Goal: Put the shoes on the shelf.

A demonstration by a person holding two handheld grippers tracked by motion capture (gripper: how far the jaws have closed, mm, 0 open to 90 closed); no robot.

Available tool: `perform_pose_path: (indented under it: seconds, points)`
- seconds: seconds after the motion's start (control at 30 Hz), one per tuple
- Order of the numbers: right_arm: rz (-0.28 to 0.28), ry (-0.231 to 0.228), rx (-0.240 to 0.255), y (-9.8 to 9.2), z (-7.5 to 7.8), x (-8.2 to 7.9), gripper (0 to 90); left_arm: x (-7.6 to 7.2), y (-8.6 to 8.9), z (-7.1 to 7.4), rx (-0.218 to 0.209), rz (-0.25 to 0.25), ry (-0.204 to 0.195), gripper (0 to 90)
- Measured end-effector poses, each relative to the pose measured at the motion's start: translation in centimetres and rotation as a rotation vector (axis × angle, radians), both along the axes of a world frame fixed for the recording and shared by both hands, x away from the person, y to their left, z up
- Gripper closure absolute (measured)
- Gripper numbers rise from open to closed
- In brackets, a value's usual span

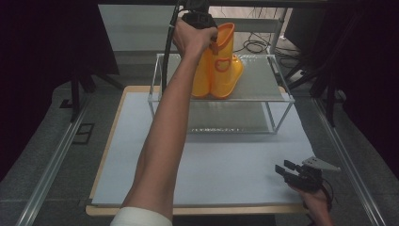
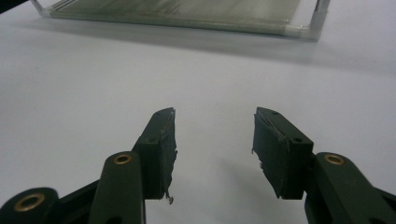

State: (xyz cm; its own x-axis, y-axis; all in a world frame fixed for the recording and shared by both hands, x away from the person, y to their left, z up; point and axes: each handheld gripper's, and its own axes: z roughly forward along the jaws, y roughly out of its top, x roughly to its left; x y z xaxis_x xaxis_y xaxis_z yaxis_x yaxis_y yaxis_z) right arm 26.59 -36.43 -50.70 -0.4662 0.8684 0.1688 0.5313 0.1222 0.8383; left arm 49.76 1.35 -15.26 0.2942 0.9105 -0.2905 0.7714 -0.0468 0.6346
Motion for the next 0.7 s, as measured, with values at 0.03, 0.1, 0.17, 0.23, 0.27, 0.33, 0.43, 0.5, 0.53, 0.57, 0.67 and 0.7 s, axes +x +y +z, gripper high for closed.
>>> perform_pose_path:
  seconds: [0.03, 0.1, 0.17, 0.23, 0.27, 0.33, 0.43, 0.5, 0.53, 0.57, 0.67, 0.7]
  points:
    - [-0.001, -0.002, 0.001, 0.0, 0.0, 0.0, 48.6, 0.2, 0.0, -0.1, 0.005, 0.01, -0.002, 81.5]
    - [-0.001, -0.002, 0.003, -0.1, 0.0, 0.0, 48.6, 0.7, 0.0, -0.4, 0.016, 0.046, -0.002, 81.6]
    - [-0.002, -0.004, 0.004, -0.1, 0.1, 0.0, 48.6, 1.1, 0.0, -0.7, 0.019, 0.075, 0.003, 81.5]
    - [0.0, -0.006, 0.004, -0.1, 0.1, 0.1, 48.6, 1.4, -0.2, -1.1, 0.034, 0.098, 0.007, 81.4]
    - [0.001, -0.006, 0.005, -0.1, 0.1, 0.1, 48.6, 1.6, -0.3, -1.4, 0.04, 0.103, 0.007, 81.2]
    - [0.002, -0.006, 0.006, -0.1, 0.1, 0.1, 48.6, 1.8, -0.6, -1.9, 0.05, 0.105, 0.014, 80.9]
    - [0.007, -0.006, 0.002, -0.1, 0.1, 0.1, 48.6, 2.0, -0.6, -2.4, 0.053, 0.108, 0.003, 80.3]
    - [0.01, -0.007, 0.003, 0.0, 0.1, 0.1, 48.6, 1.9, -0.4, -2.3, 0.044, 0.095, 0.006, 78.8]
    - [0.012, -0.008, 0.002, 0.1, 0.1, 0.1, 48.6, 1.9, -0.3, -2.2, 0.031, 0.086, 0.006, 75.5]
    - [0.012, -0.005, 0.002, 0.2, 0.1, 0.1, 48.6, 1.8, -0.2, -2.2, 0.025, 0.081, 0.001, 71.8]
    - [0.019, 0.002, -0.004, 0.4, -0.1, 0.1, 48.5, 1.8, 0.1, -2.0, 0.011, 0.051, 0.007, 60.4]
    - [0.022, 0.002, -0.006, 0.5, -0.1, 0.1, 48.6, 1.8, 0.1, -2.0, 0.009, 0.044, 0.005, 58.1]
